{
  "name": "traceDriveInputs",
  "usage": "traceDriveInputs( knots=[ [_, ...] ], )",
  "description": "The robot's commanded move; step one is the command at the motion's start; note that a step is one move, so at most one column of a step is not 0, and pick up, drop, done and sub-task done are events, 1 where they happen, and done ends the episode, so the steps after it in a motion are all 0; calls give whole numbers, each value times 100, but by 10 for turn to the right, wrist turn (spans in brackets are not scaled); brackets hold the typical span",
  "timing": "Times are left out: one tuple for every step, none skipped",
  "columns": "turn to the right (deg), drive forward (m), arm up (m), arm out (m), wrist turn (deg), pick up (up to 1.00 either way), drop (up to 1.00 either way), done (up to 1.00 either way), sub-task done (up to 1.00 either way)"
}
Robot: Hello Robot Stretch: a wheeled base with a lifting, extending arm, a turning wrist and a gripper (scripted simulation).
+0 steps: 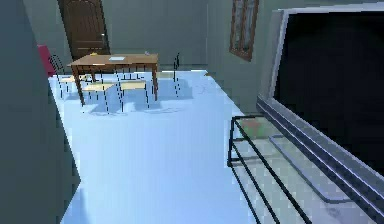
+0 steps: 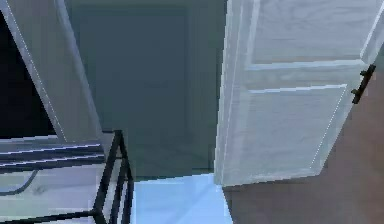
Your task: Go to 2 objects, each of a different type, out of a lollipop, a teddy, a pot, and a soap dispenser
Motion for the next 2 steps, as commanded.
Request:
traceDriveInputs(
  knots=[
    [0, 100, 0, 0, 0, 0, 0, 0, 0],
    [0, 85, 0, 0, 0, 0, 0, 0, 0]
  ],
)
